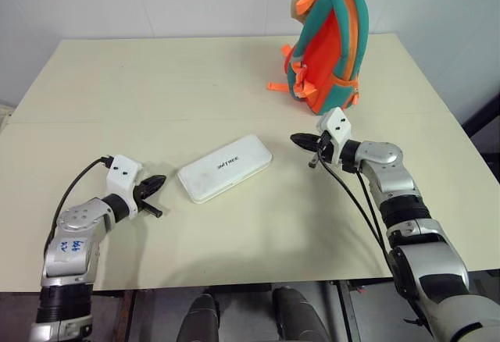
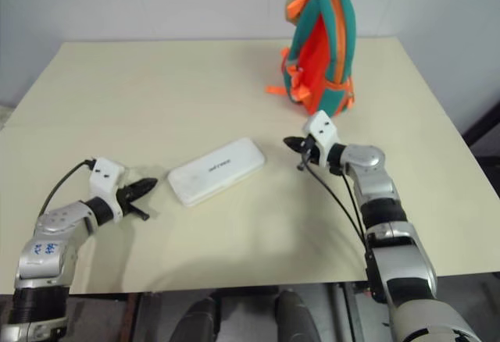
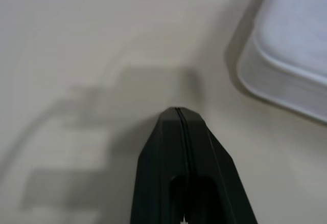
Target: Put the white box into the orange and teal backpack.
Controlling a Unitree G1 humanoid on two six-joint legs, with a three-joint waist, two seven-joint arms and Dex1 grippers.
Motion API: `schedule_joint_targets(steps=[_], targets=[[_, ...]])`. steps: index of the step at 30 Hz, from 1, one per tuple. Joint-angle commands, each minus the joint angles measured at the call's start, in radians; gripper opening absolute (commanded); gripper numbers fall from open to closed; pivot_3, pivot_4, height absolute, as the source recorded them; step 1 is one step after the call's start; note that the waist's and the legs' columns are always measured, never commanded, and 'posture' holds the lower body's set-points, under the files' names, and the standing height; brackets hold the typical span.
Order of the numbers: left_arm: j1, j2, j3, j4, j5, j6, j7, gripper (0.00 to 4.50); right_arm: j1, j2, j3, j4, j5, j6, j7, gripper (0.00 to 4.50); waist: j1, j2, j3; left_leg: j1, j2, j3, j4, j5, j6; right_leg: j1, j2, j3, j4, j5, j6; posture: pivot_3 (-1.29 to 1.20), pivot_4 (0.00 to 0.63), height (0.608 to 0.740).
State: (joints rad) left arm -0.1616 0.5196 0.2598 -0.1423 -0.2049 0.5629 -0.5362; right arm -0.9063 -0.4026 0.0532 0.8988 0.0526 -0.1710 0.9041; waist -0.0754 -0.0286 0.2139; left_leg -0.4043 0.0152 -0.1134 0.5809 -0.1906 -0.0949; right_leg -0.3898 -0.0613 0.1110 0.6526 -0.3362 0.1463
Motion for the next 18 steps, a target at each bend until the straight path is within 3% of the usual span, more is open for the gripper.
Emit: schedule_joint_targets(steps=[1, 8, 18], targets=[[0.023, -0.037, -0.006, -0.071, -0.023, 0.043, 0.049, 0.0, -0.058, 0.039, 0.01, 0.115, -0.03, -0.081, -0.02, 0.02, -0.003, 0.0, 0.0, 0.0, 0.0, 0.0, 0.0, 0.0, 0.0, 0.0, 0.0, 0.0, 0.0, 0.0, 0.0, 0.0, 0.15, 0.74], [0.03, -0.086, -0.041, -0.112, -0.04, 0.073, 0.09, 0.0, -0.082, 0.127, 0.015, 0.199, -0.049, -0.137, -0.004, 0.02, -0.004, 0.0, 0.0, 0.0, 0.0, 0.0, 0.0, 0.0, 0.0, 0.0, 0.0, 0.0, -0.001, 0.0, 0.0, 0.0, 0.15, 0.74], [0.036, -0.087, -0.052, -0.141, -0.062, 0.089, 0.1, 0.0, 0.034, 0.159, 0.027, 0.024, -0.023, -0.098, 0.101, 0.02, -0.006, 0.0, 0.0, 0.0, 0.0, 0.0, 0.0, 0.0, 0.0, 0.0, 0.0, 0.0, -0.001, 0.0, 0.001, 0.0, 0.15, 0.74]])
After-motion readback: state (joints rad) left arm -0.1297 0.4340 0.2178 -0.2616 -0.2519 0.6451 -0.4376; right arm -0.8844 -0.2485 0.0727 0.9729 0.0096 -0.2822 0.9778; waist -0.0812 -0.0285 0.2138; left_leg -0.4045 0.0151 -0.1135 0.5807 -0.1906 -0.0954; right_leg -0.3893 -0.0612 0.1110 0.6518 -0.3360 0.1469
